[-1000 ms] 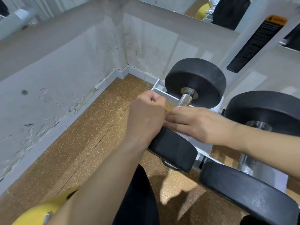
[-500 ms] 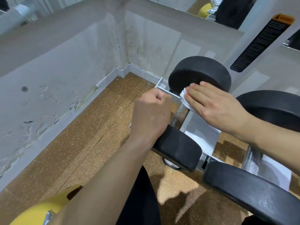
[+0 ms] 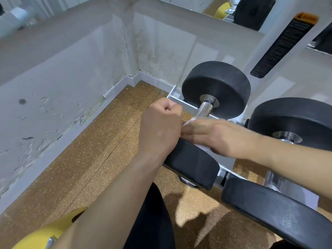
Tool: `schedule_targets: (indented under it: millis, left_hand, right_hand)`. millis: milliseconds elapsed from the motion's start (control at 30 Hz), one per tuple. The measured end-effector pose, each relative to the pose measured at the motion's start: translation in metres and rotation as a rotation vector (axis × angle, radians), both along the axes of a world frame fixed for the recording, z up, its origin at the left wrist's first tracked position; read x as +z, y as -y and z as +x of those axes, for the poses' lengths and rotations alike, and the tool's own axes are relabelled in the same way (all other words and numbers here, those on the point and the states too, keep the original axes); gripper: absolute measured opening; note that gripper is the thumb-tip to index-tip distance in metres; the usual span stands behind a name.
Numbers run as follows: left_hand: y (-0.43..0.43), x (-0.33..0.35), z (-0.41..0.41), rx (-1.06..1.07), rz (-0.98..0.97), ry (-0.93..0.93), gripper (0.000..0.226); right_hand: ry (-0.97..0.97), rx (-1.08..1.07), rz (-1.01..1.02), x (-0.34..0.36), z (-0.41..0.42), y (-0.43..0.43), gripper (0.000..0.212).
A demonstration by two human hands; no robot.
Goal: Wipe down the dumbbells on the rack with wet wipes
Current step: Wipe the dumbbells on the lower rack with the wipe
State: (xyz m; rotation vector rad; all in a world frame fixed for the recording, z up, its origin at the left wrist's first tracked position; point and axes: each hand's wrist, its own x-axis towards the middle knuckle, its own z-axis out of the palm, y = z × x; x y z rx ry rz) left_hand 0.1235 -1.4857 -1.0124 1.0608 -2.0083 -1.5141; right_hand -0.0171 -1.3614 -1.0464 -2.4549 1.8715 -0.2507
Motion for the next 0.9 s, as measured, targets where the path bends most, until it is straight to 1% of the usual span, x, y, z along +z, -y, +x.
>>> schedule_targets:
  millis: [100,167,233,300,367,433,500,600,700,767,800,867,900]
  left_hand:
    - [0.000,0.001,0.000,-0.008,-0.003,0.006,0.020]
    - [-0.001,0.002,0.000,-0.008,-0.013,0.007,0.021]
    - [0.000,0.002,0.000,-0.008,-0.012,0.008,0.021]
    - [0.000,0.002,-0.001,0.001,-0.005,0.003,0.020]
    - [0.001,0.002,-0.001,0.001,-0.005,0.005,0.020]
    - [0.001,0.003,0.000,-0.004,0.000,0.002,0.019]
    - [0.000,0.003,0.000,-0.011,0.007,-0.006,0.019]
    - [0.000,0.002,0.000,-0.023,-0.012,0.001,0.022]
    - [0.000,0.002,0.000,-0.038,-0.030,0.017,0.022]
    - [0.000,0.002,0.001,-0.043,-0.044,0.034,0.021]
    - [-0.001,0.003,0.001,-0.041,-0.045,0.037,0.021]
    - [-0.003,0.003,0.002,-0.038,-0.052,0.038,0.021]
    - [-0.004,0.003,0.002,-0.037,-0.065,0.043,0.022]
  right_hand:
    - [-0.186,-0.164,-0.084,0.015,-0.025,0.009,0.044]
    - [-0.229,-0.256,-0.103,0.016,-0.026,0.012,0.045]
    - [-0.152,-0.273,-0.105,0.010,-0.012,0.007,0.047]
    - [0.002,-0.187,-0.029,0.004,0.007,-0.001,0.051]
    - [0.118,-0.099,0.068,-0.001,0.021,-0.006,0.039]
    - [0.108,-0.039,0.075,-0.004,0.015,-0.007,0.034]
    - [0.026,-0.052,0.011,0.000,-0.004,-0.006,0.037]
    - [-0.100,-0.250,-0.114,0.002,-0.029,-0.008,0.045]
    - [-0.055,-0.381,-0.124,0.000,-0.018,-0.014,0.056]
    - [0.034,-0.315,-0.112,-0.004,-0.001,-0.022,0.063]
    - [0.056,-0.245,-0.086,-0.007,0.005,-0.027,0.057]
    - [0.030,-0.109,-0.058,-0.014,0.007,-0.035,0.040]
    - [0.001,-0.058,-0.065,-0.017,0.004,-0.037,0.038]
